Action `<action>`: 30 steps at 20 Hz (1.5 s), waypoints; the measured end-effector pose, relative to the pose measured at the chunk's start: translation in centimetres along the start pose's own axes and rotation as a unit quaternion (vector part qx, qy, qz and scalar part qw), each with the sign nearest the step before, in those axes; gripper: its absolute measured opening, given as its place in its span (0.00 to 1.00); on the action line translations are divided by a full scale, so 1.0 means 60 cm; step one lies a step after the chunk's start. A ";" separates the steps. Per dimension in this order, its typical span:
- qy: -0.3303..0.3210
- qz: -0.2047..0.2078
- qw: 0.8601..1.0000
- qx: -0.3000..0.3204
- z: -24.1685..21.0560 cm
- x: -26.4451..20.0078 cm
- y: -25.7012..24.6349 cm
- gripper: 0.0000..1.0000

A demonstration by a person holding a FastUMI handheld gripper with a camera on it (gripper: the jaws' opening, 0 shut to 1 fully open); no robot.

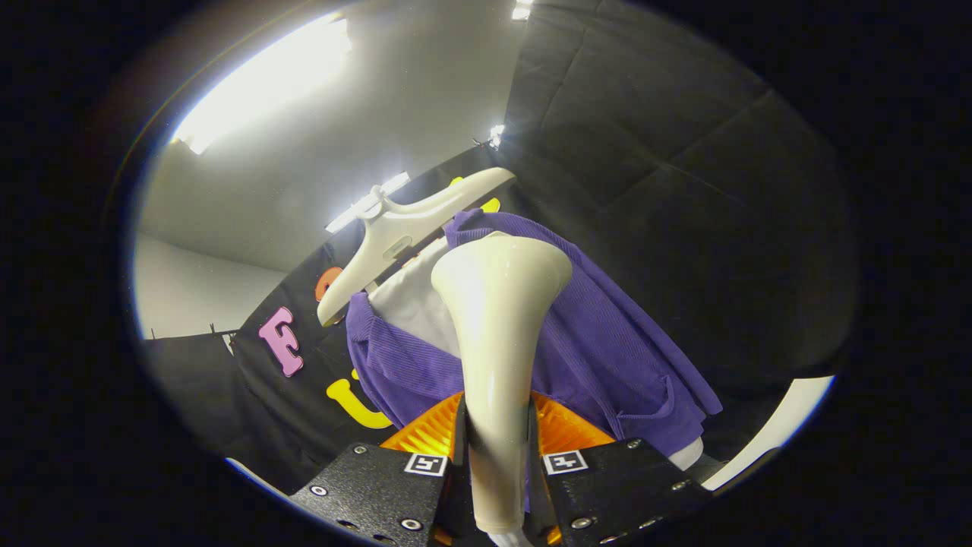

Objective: Iron the clothes twice with a garment steamer, once on the left side and once on the right side.

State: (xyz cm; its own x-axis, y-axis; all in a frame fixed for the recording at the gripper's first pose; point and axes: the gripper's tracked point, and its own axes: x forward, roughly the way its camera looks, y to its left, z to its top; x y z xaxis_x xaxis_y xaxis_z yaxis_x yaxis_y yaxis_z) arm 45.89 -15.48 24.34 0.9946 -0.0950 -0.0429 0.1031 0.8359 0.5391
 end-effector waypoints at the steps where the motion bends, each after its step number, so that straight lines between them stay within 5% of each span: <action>1: 0.011 -0.004 1.000 0.001 -0.013 0.007 -0.009 0.31; 13: 0.092 -0.063 0.994 0.001 -0.115 0.020 -0.088 0.32; 30: 0.217 -0.140 0.966 0.027 -0.325 -0.032 -0.242 0.33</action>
State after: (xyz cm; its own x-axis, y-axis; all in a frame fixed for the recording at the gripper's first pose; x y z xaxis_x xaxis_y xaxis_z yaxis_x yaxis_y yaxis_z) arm 42.78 -16.90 0.17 0.8417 -0.0683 -0.5356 0.3797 0.7801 0.4973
